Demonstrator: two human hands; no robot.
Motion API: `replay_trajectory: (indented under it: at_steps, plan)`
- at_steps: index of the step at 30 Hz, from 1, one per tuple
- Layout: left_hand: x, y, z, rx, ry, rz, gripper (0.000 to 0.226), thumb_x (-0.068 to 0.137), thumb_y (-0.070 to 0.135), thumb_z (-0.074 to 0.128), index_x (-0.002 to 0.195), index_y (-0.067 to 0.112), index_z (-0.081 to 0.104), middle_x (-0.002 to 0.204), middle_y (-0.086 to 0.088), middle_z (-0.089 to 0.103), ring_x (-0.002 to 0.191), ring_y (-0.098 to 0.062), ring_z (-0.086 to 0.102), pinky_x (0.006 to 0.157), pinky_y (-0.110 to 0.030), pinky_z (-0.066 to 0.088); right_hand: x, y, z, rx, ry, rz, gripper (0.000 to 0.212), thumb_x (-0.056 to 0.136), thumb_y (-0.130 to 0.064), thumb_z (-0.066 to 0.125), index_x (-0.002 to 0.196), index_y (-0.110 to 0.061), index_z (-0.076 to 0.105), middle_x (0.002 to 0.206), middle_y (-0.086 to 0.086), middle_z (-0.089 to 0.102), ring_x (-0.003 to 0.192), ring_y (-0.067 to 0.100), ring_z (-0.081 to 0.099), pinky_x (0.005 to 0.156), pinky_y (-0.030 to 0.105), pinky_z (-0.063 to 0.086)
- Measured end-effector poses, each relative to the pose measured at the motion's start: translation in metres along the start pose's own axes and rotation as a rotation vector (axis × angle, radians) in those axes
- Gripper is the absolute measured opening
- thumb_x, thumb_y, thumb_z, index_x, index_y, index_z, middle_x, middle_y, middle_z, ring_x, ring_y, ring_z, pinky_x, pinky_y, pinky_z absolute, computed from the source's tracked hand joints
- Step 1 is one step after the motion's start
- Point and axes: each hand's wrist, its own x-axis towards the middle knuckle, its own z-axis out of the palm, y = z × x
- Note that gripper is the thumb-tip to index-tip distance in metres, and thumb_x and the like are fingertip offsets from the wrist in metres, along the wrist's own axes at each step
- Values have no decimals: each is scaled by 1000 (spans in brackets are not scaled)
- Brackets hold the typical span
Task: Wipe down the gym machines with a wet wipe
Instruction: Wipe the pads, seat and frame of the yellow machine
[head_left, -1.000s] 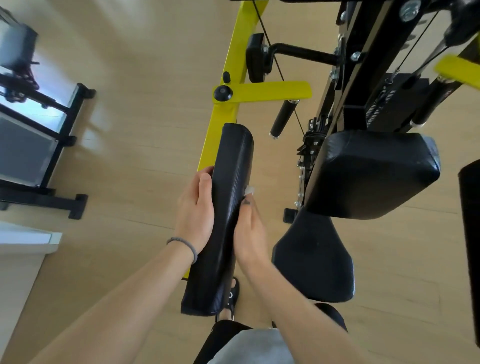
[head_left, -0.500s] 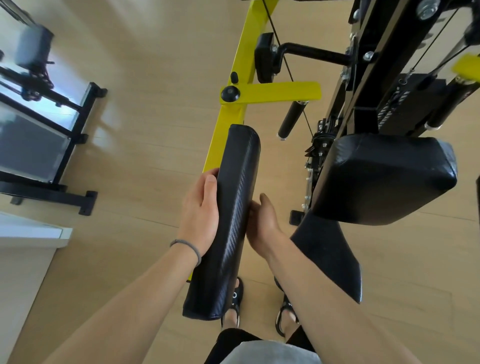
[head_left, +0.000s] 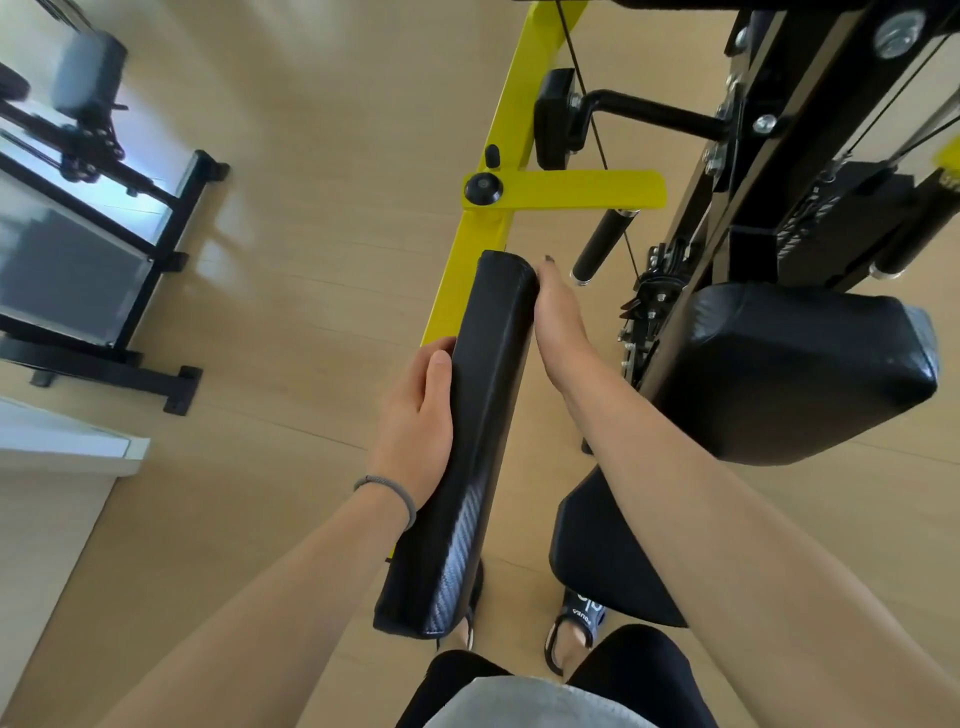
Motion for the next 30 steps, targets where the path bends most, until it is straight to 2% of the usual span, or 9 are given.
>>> replay_trajectory:
  at_steps: [4, 7, 10, 14, 17, 19, 21, 25, 30]
  plan:
    - [0, 1, 0, -13, -6, 12, 33, 108, 33, 32, 127, 32, 60, 110, 21, 64, 98, 12, 57, 72, 1, 41, -21, -17, -8, -90, -55, -183, 34, 104, -51, 38, 102, -33, 67, 114, -6, 65, 110, 14, 56, 85, 32, 42]
    - [1, 1, 1, -3, 5, 19, 33, 108, 32, 33, 126, 32, 60, 110, 22, 65, 101, 10, 57, 75, 0, 40, -33, -21, -5, -167, -54, -364, 42, 108, -46, 32, 108, -36, 73, 106, -26, 62, 108, -1, 56, 95, 26, 45]
    - [1, 1, 1, -6, 12, 18, 30, 108, 31, 34, 122, 36, 60, 109, 26, 64, 101, 11, 57, 76, 1, 40, -24, -19, -2, -288, -82, -429, 49, 108, -49, 26, 121, -30, 69, 116, -15, 63, 115, 8, 56, 100, 31, 44]
    - [0, 3, 1, -6, 3, 15, 30, 108, 30, 33, 123, 37, 58, 108, 27, 63, 99, 15, 56, 74, 2, 39, 1, -18, -11, -200, -107, -202, 49, 109, -49, 22, 120, -28, 64, 123, -1, 56, 120, 17, 46, 97, 29, 28]
    - [0, 1, 1, -4, 6, 16, 31, 108, 32, 33, 125, 35, 59, 109, 27, 63, 100, 14, 56, 75, 2, 39, 8, -5, -12, -173, -70, -164, 57, 107, -54, 22, 130, -21, 62, 128, 1, 57, 123, 18, 47, 98, 34, 29]
    - [1, 0, 1, -11, 13, 13, 31, 108, 33, 34, 125, 35, 60, 108, 27, 64, 101, 12, 57, 75, 1, 40, 9, 5, -11, -179, -23, -107, 58, 105, -58, 23, 117, -20, 64, 125, 5, 58, 119, 22, 50, 99, 38, 34]
    - [1, 0, 2, -12, 18, 3, 32, 108, 34, 34, 125, 36, 61, 108, 27, 65, 102, 11, 57, 77, -2, 41, 16, 16, -10, -148, -12, -47, 63, 93, -72, 22, 96, -23, 62, 119, 6, 64, 117, 26, 56, 106, 42, 38]
    - [1, 0, 2, 11, 17, -2, 32, 108, 35, 33, 126, 37, 60, 108, 27, 64, 100, 12, 57, 77, -4, 41, 68, 56, -12, -32, -9, 21, 105, 55, -89, 21, 121, -22, 67, 130, 6, 66, 124, 29, 58, 115, 49, 36]
    - [1, -1, 1, 27, 25, 13, 31, 107, 35, 34, 122, 37, 61, 106, 25, 65, 98, 11, 58, 73, -2, 41, 8, 55, -2, 184, -97, 208, 87, 92, -77, 22, 140, -15, 58, 139, 7, 63, 128, 24, 58, 118, 43, 37]
